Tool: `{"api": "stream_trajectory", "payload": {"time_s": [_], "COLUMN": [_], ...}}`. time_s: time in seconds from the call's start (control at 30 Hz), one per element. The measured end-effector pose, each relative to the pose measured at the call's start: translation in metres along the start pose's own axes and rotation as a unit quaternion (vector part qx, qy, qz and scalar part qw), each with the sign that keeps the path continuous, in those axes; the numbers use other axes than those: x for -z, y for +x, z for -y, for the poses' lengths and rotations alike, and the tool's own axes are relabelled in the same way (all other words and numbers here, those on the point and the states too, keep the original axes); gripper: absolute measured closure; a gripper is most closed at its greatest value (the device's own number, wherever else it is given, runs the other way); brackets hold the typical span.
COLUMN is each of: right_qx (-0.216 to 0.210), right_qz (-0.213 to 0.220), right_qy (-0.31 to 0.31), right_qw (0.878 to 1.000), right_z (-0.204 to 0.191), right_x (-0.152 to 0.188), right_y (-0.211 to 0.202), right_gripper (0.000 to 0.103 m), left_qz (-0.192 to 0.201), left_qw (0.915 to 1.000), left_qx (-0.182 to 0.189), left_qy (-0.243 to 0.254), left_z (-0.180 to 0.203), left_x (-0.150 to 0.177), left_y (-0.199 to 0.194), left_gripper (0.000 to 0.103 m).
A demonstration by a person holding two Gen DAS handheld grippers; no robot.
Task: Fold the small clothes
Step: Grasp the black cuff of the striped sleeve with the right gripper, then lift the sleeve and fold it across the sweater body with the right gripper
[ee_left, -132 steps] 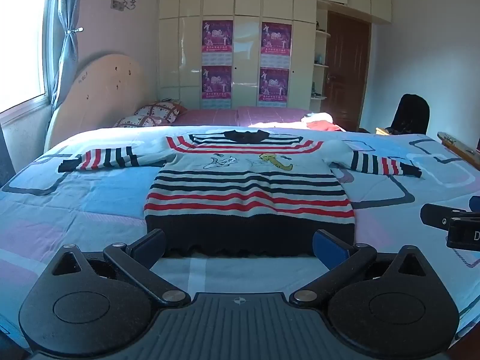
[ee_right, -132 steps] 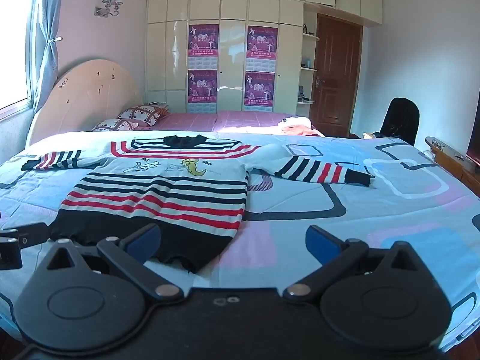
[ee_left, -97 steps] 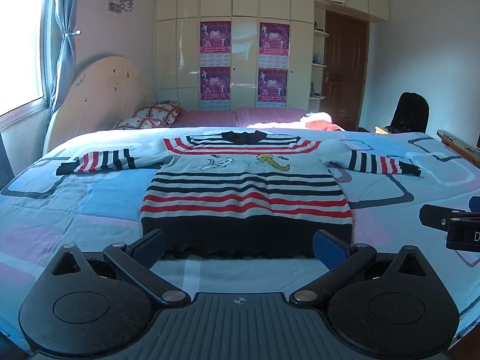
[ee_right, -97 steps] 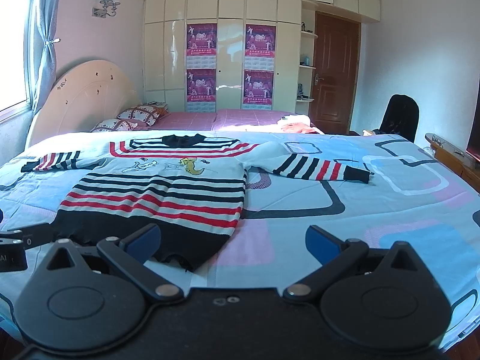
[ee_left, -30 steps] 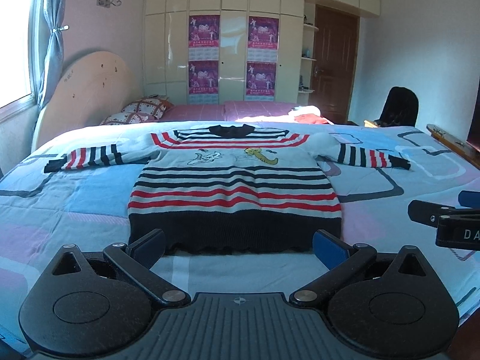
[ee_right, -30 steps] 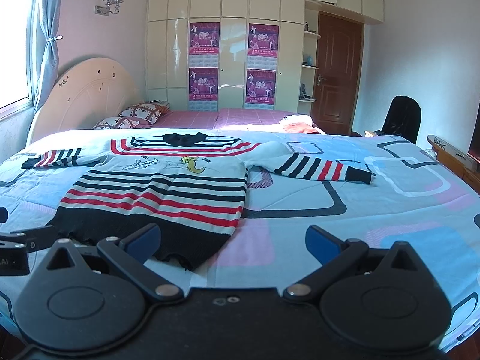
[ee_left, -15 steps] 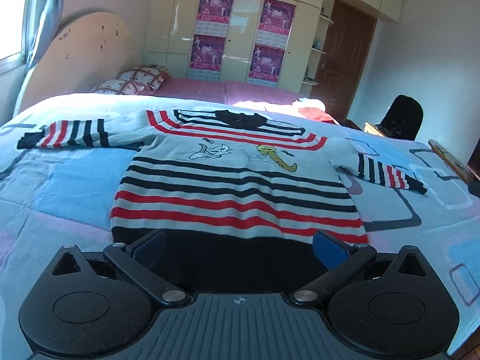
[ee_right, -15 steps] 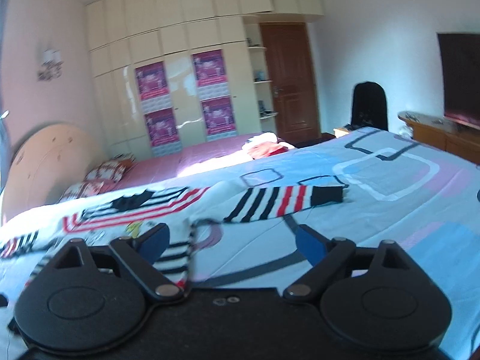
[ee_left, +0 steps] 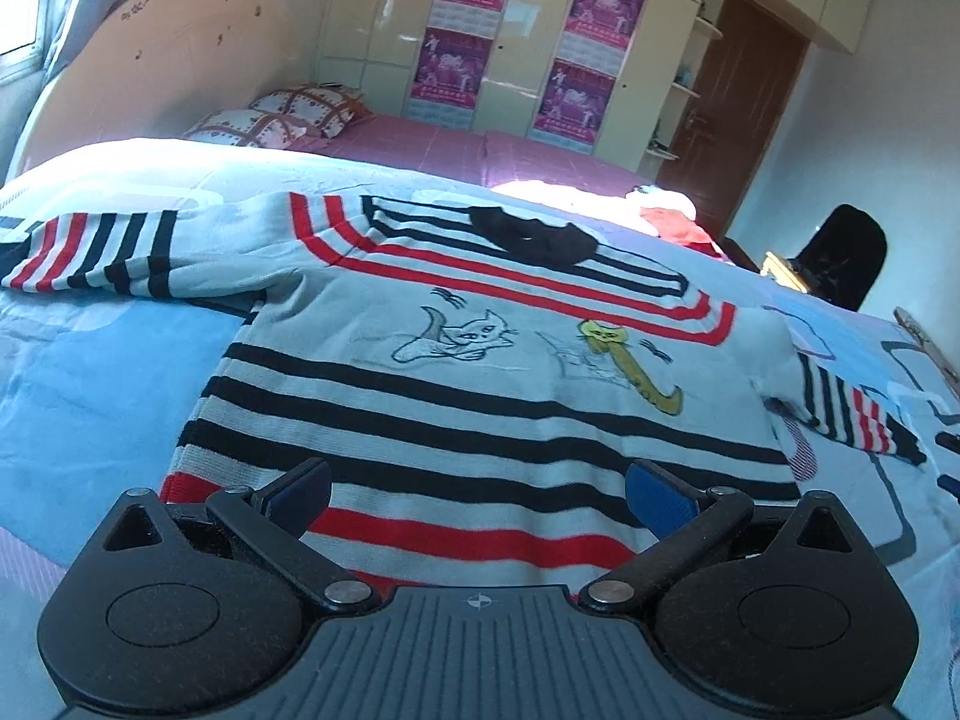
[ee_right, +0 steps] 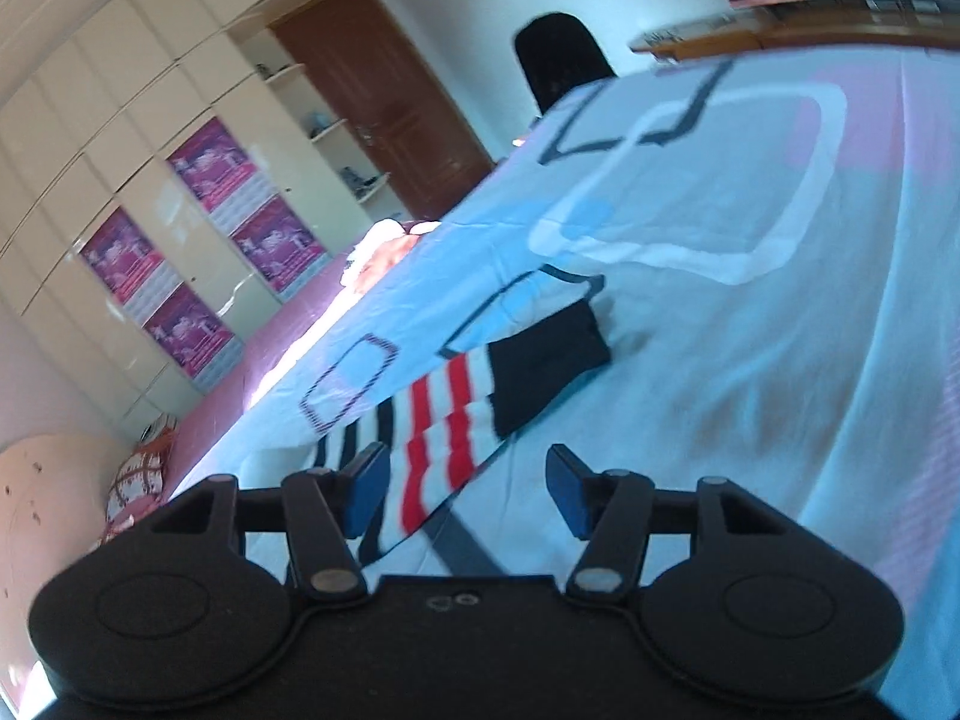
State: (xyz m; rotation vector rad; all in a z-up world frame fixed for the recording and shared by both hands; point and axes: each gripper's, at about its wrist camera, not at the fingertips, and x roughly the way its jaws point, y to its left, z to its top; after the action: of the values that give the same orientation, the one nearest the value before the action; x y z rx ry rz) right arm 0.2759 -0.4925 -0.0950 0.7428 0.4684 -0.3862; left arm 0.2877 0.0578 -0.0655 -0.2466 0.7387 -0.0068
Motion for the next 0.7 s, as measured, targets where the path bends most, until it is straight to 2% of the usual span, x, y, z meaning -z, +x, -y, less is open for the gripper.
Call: {"api": "stream_trajectory", "payload": {"time_s": [0.2,0.33,0.47,0.5,0.57,0.6,0.67,0.7], "right_qx": [-0.023,-0.043,-0.038,-0.032,-0.013,-0.008,-0.005,0.003], "right_qz": [-0.021,-0.026,-0.016,-0.014,-0.014,-0.014,-0.018,-0.022], "right_qy": [0.074,0.076,0.063,0.055,0.040,0.039,0.036,0.023], "right_qw": [0.997,0.996,0.997,0.998,0.999,0.999,0.999,0.999], "right_z": [0.033,0.033,0.026,0.024,0.023,0.024,0.028,0.027], "right_x": [-0.018,-0.018,-0.020,-0.021,-0.023,-0.023,-0.027,-0.029], "right_y": [0.055,0.070,0.076,0.077,0.081,0.082,0.086,0.086], "right_gripper": [0.045,0.045,0.045,0.049,0.068,0.078,0.088,0.097], "left_qz": [-0.023,-0.019,-0.029,-0.032,-0.033,-0.033,-0.026,-0.025], "left_qw": [0.9982,0.9975,0.9964,0.9962,0.9962,0.9961,0.9951,0.9939], "left_qx": [-0.053,-0.066,-0.079,-0.079,-0.079,-0.080,-0.095,-0.105], "left_qy": [-0.019,-0.018,-0.014,-0.017,-0.017,-0.012,0.012,0.021], "left_z": [0.006,0.026,0.044,0.048,0.053,0.056,0.059,0.059], "left_x": [-0.007,-0.007,-0.008,-0.008,-0.010,-0.011,-0.015,-0.017], "left_y": [0.029,0.032,0.042,0.044,0.045,0.046,0.047,0.048], "left_gripper": [0.000,0.000,0.000,0.000,0.000,0.000,0.000,0.000]}}
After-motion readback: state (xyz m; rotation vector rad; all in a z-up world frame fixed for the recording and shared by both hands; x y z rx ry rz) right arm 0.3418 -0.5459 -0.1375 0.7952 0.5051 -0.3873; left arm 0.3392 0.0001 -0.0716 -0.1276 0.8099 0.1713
